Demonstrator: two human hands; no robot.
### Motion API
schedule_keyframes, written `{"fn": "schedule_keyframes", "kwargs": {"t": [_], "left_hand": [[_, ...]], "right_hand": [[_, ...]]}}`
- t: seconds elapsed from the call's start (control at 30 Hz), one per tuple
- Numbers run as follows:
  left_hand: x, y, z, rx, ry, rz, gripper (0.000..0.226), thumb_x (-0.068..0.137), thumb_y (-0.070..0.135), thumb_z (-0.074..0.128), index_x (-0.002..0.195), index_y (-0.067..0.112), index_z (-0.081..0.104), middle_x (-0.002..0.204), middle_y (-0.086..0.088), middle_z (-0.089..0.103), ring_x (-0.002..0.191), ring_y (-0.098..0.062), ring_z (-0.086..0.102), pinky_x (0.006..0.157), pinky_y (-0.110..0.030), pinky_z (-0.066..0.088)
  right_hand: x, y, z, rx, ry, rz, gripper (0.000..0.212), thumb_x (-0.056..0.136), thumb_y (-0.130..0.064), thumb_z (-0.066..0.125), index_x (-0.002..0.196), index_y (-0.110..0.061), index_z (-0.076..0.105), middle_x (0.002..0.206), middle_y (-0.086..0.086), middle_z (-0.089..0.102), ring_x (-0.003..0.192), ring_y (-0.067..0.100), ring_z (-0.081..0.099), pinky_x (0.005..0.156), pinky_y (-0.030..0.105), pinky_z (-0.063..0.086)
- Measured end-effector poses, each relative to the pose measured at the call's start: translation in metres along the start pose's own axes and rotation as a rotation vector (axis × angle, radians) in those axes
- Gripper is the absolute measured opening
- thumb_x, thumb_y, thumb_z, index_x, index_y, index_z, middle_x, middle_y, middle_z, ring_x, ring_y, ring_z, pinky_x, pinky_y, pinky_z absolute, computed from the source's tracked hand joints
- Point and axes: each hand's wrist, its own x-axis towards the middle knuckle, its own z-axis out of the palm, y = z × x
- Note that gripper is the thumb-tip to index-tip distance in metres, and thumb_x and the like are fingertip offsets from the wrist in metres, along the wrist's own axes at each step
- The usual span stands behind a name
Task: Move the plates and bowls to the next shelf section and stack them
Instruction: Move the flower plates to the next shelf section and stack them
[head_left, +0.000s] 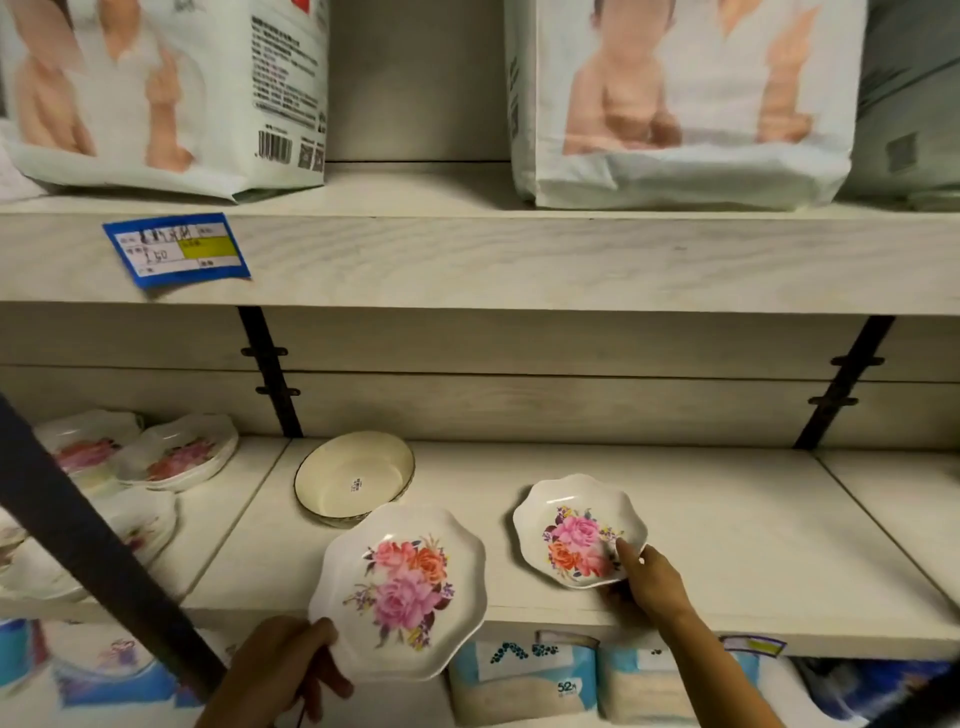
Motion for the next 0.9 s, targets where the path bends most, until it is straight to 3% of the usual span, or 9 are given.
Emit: {"fn": "schedule_keyframes", "kwargs": {"t": [0.13, 0.2, 0.37, 0.47, 0.5, 0.6, 0.7, 0.83, 0.9], "left_hand": [[0.005, 0.011, 0.013, 0.026, 0.070, 0.049, 0.051, 0.089, 0.008, 0.047, 0.043, 0.001, 0.066, 0.054, -0.021, 0.069, 0.033, -0.021, 0.051, 0.047, -0.024, 0.037], [0.008, 0.014, 0.017, 0.040, 0.066, 0.043, 0.051, 0.088, 0.007, 0.047, 0.041, 0.001, 0.065, 0.053, -0.020, 0.068, 0.029, -0.019, 0.049, 0.040, -0.019, 0.031], [0.015, 0.025, 0.029, 0.043, 0.063, 0.067, 0.041, 0.087, 0.008, 0.047, 0.051, 0.000, 0.065, 0.054, -0.019, 0.069, 0.029, -0.018, 0.049, 0.040, -0.020, 0.029], [0.018, 0.033, 0.039, 0.017, 0.055, 0.093, 0.037, 0.086, 0.007, 0.047, 0.054, -0.002, 0.062, 0.055, -0.020, 0.069, 0.029, -0.020, 0.048, 0.040, -0.020, 0.028], [0.018, 0.036, 0.043, 0.015, 0.050, 0.102, 0.037, 0.086, 0.007, 0.047, 0.053, -0.001, 0.061, 0.054, -0.020, 0.069, 0.029, -0.020, 0.048, 0.039, -0.019, 0.028], [0.022, 0.043, 0.053, -0.032, 0.021, 0.134, 0.037, 0.085, 0.004, 0.047, 0.051, 0.001, 0.059, 0.053, -0.022, 0.068, 0.029, -0.021, 0.048, 0.041, -0.020, 0.035], [0.025, 0.048, 0.063, -0.048, -0.017, 0.165, 0.032, 0.086, 0.003, 0.046, 0.056, 0.000, 0.058, 0.054, -0.021, 0.068, 0.028, -0.020, 0.047, 0.043, -0.023, 0.036], [0.027, 0.055, 0.073, -0.052, -0.110, 0.217, 0.030, 0.093, 0.021, 0.049, 0.070, 0.005, 0.060, 0.059, -0.016, 0.071, 0.029, -0.019, 0.048, 0.035, -0.019, 0.028], [0.030, 0.056, 0.075, -0.026, -0.142, 0.222, 0.032, 0.093, 0.036, 0.047, 0.085, 0.008, 0.059, 0.064, -0.015, 0.073, 0.033, -0.020, 0.051, 0.037, -0.020, 0.027]], "right_hand": [[0.014, 0.004, -0.009, -0.036, -0.007, 0.043, 0.050, 0.096, -0.039, 0.039, 0.117, 0.005, 0.052, 0.106, 0.021, 0.063, 0.087, 0.028, 0.052, 0.084, 0.034, 0.042], [0.017, 0.006, -0.013, -0.006, 0.010, 0.078, 0.047, 0.096, -0.034, 0.041, 0.120, 0.005, 0.049, 0.115, 0.024, 0.061, 0.089, 0.028, 0.051, 0.083, 0.035, 0.041], [0.003, 0.001, -0.026, 0.087, 0.063, 0.106, 0.046, 0.095, -0.030, 0.045, 0.126, 0.003, 0.046, 0.107, 0.022, 0.063, 0.093, 0.035, 0.059, 0.090, 0.044, 0.049], [-0.034, -0.012, -0.026, 0.054, 0.182, -0.063, 0.043, 0.096, -0.037, 0.040, 0.127, -0.007, 0.045, 0.116, 0.017, 0.063, 0.102, 0.034, 0.060, 0.086, 0.037, 0.043], [-0.052, -0.020, -0.023, 0.070, 0.147, -0.135, 0.039, 0.096, -0.040, 0.037, 0.123, -0.013, 0.047, 0.107, 0.013, 0.067, 0.091, 0.029, 0.063, 0.079, 0.033, 0.043], [-0.102, -0.050, -0.013, 0.216, -0.192, -0.206, 0.031, 0.094, -0.045, 0.037, 0.112, -0.023, 0.050, 0.073, 0.003, 0.067, 0.054, 0.009, 0.059, 0.056, 0.020, 0.046], [-0.112, -0.056, -0.004, 0.247, -0.330, -0.234, 0.023, 0.093, -0.032, 0.048, 0.116, -0.026, 0.047, 0.070, -0.001, 0.062, 0.042, 0.001, 0.056, 0.044, 0.013, 0.043], [-0.091, -0.047, -0.003, 0.185, -0.186, -0.228, 0.019, 0.091, -0.013, 0.044, 0.109, -0.011, 0.050, 0.075, 0.005, 0.062, 0.061, 0.017, 0.058, 0.061, 0.034, 0.050], [-0.075, -0.045, -0.008, 0.198, -0.091, -0.198, 0.016, 0.090, -0.011, 0.043, 0.104, -0.006, 0.050, 0.068, 0.009, 0.063, 0.059, 0.022, 0.056, 0.059, 0.033, 0.046]]}}
